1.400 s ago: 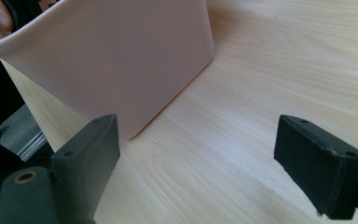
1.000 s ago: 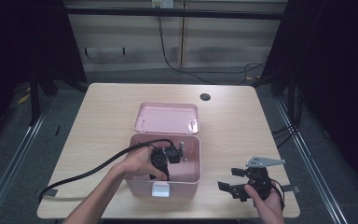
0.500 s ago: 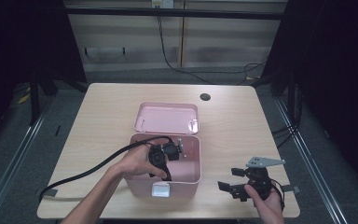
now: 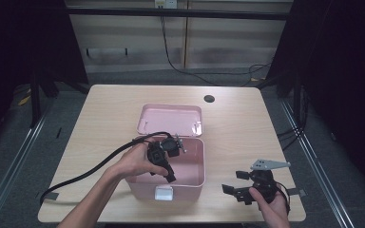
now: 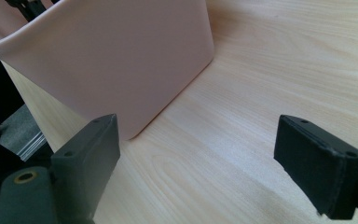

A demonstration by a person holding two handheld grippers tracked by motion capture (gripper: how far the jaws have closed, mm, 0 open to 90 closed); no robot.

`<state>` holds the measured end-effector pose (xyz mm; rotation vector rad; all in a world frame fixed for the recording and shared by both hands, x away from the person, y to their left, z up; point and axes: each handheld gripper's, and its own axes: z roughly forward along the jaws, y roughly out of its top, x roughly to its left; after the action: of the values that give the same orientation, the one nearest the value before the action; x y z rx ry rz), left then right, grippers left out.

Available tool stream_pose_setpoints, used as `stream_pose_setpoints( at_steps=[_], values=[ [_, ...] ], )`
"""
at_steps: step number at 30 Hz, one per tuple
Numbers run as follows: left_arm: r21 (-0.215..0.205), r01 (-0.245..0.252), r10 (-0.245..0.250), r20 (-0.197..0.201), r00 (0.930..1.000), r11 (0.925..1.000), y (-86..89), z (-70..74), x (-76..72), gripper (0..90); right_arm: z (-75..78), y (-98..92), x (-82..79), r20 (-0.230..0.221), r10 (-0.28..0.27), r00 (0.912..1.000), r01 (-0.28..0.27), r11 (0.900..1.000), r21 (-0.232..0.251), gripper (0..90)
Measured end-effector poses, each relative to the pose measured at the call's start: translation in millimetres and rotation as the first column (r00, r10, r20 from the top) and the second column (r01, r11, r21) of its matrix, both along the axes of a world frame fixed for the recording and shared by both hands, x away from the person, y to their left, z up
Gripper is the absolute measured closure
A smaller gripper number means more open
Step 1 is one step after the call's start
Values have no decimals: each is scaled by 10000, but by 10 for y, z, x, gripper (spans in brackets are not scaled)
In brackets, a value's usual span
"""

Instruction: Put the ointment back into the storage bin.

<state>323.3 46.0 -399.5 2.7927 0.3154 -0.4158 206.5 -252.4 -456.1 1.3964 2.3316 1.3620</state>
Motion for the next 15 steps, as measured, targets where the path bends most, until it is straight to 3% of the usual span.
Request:
stream_pose_setpoints(
  at_steps=[8,15],
  values=[
    [-208,-238,245,383,9990,9995,90,139,-9,656,4,-6,-3,27,-22,10000,22,10000,-52,140],
    [-650,-538,566,423,9975,9964,171,248,2,596,2,-3,-3,4,-21,10000,21,10000,-79,140]
  ],
)
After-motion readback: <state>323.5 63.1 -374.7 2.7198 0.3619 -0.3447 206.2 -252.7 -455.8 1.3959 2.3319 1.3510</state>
